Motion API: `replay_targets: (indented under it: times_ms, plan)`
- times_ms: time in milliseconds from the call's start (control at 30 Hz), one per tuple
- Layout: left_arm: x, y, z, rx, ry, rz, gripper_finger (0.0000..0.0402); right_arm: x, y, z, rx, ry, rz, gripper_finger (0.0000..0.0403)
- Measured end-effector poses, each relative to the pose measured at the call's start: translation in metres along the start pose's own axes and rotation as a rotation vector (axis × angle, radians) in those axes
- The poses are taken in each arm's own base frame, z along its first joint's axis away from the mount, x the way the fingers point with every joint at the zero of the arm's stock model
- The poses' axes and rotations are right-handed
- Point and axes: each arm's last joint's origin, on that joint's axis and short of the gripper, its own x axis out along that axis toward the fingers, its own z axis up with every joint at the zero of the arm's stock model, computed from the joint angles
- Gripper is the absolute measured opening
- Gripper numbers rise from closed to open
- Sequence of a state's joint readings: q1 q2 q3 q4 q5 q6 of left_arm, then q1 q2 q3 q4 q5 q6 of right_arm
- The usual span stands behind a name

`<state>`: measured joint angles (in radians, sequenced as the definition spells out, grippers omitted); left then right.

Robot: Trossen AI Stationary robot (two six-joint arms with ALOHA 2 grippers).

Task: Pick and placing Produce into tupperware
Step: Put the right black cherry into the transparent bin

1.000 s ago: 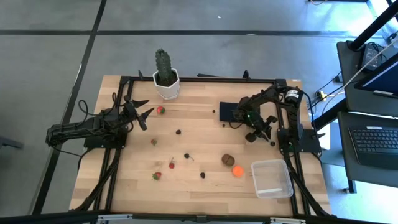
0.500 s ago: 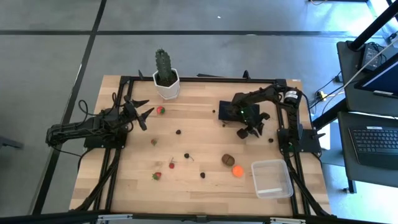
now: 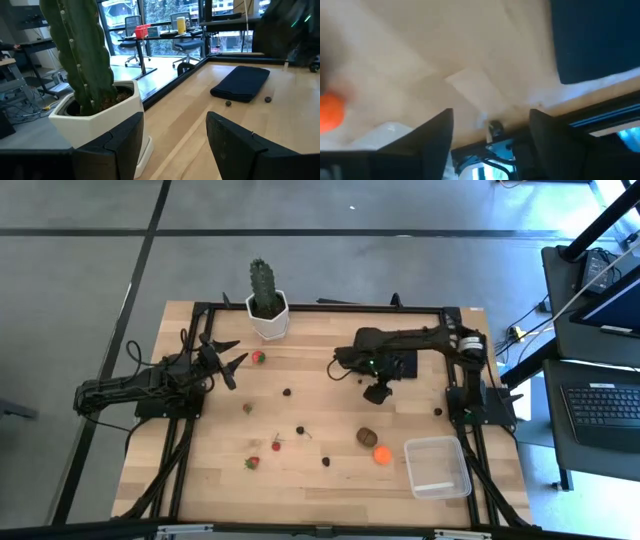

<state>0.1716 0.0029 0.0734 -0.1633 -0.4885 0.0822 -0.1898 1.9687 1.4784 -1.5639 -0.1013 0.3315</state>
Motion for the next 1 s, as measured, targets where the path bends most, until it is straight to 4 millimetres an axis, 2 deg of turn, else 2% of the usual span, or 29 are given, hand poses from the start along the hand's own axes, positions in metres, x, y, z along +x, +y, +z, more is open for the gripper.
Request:
replay_targets:
  times_ms: [133, 367, 500, 600, 700, 833, 1000]
  plan:
    - [0.000, 0.000, 0.000, 0.000, 0.000, 0.000, 0.0208, -0.023, 0.013, -0.029, 0.001, -0.114, 0.013, 0.0295]
    - [0.000, 0.000, 0.000, 0.000, -0.001, -0.001, 0.0208, -0.057, 0.018, -0.098, 0.234, -0.356, 0.058, 0.0298]
    - [0.000, 0.000, 0.000, -0.001, 0.000, 0.000, 0.0208, -0.065, 0.018, -0.139, 0.375, -0.536, 0.033, 0.0297]
    - [0.000, 0.000, 0.000, 0.000, 0.000, 0.000, 0.0208, -0.057, 0.016, -0.163, 0.452, -0.571, 0.068, 0.0296]
    - [0.000, 0.000, 0.000, 0.000, 0.000, 0.000, 0.0208, -0.039, 0.013, -0.177, 0.461, -0.588, 0.032, 0.0296]
    - [0.000, 0.000, 0.000, -0.001, 0.000, 0.000, 0.0208, -0.006, 0.008, -0.182, 0.434, -0.540, -0.060, 0.0296]
    - [0.000, 0.000, 0.000, -0.002, 0.000, 0.000, 0.0208, 0.040, 0.005, -0.176, 0.430, -0.393, -0.105, 0.0296]
